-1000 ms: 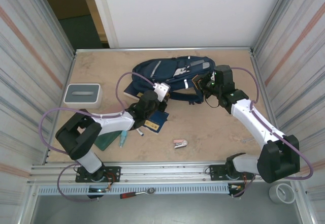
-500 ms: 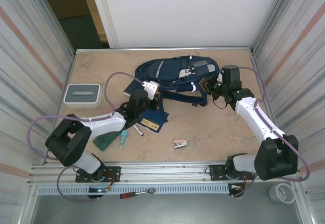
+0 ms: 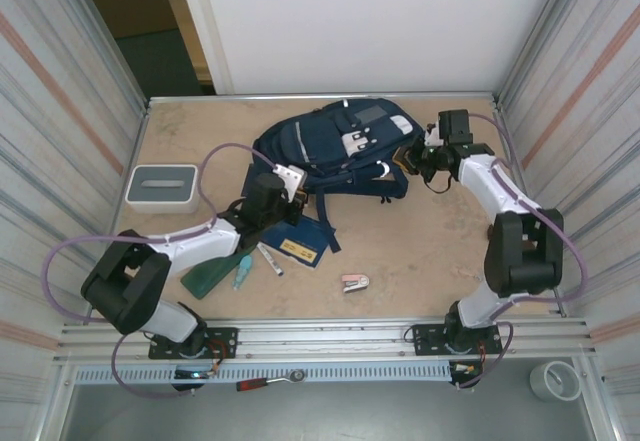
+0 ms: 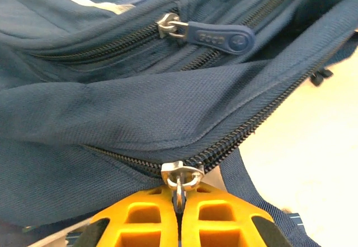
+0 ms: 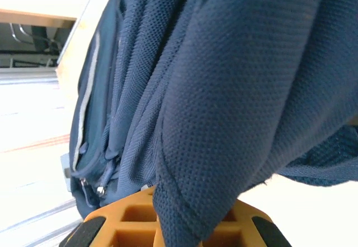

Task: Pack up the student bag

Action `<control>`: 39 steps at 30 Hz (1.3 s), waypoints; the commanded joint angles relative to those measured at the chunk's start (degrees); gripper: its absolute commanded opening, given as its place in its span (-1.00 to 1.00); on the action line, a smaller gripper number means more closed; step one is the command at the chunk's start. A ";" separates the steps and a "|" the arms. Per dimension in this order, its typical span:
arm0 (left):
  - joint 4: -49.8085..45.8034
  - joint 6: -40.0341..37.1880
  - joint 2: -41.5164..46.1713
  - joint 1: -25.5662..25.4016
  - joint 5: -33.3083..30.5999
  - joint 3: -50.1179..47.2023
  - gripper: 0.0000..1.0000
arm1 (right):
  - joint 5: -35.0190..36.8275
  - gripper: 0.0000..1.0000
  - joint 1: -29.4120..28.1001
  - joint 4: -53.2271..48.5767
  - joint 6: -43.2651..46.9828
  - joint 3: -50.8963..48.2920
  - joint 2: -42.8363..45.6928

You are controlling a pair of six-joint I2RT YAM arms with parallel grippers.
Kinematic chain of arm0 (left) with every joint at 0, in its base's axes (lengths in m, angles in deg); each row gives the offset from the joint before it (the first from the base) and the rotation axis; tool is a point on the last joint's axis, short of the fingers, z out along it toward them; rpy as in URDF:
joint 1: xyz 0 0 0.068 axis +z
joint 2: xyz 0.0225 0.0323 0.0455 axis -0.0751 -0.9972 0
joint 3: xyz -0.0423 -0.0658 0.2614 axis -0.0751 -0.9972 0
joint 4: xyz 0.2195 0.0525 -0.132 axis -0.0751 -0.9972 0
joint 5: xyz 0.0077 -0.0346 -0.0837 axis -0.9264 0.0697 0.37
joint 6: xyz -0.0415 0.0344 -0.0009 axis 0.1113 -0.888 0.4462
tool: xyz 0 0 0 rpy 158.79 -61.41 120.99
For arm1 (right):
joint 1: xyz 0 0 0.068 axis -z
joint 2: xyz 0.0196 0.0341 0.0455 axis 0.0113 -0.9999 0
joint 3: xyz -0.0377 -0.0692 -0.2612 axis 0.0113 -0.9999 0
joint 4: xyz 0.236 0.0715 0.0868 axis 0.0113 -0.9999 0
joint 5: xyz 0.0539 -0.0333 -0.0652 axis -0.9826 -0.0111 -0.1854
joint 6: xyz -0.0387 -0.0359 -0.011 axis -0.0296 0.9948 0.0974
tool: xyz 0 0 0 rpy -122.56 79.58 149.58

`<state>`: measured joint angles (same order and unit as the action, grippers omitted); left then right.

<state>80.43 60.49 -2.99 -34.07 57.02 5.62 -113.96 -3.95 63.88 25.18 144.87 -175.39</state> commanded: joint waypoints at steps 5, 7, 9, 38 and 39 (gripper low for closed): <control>-11.65 3.67 -7.20 -3.01 -3.19 14.24 -1.00 | 4.09 -0.36 7.47 0.68 4.78 6.84 -6.14; -14.36 3.63 -8.77 -3.03 -3.88 18.28 -1.00 | 4.57 -0.12 8.37 1.12 4.91 4.11 -4.30; -16.38 3.35 -10.12 -3.05 -3.95 21.69 -1.00 | 5.14 0.06 8.28 1.70 5.16 0.31 -1.24; -18.52 -0.14 -10.75 -6.70 2.72 27.08 -1.00 | 12.37 -0.52 -16.01 35.08 -31.05 -17.49 0.84; -17.79 -0.22 -10.21 -6.55 2.03 26.12 -1.00 | 11.64 -0.61 -15.71 34.78 -30.49 -16.97 0.55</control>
<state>59.76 61.96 -17.41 -40.45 59.67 31.76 -102.66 -19.65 97.21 -5.56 124.91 -174.08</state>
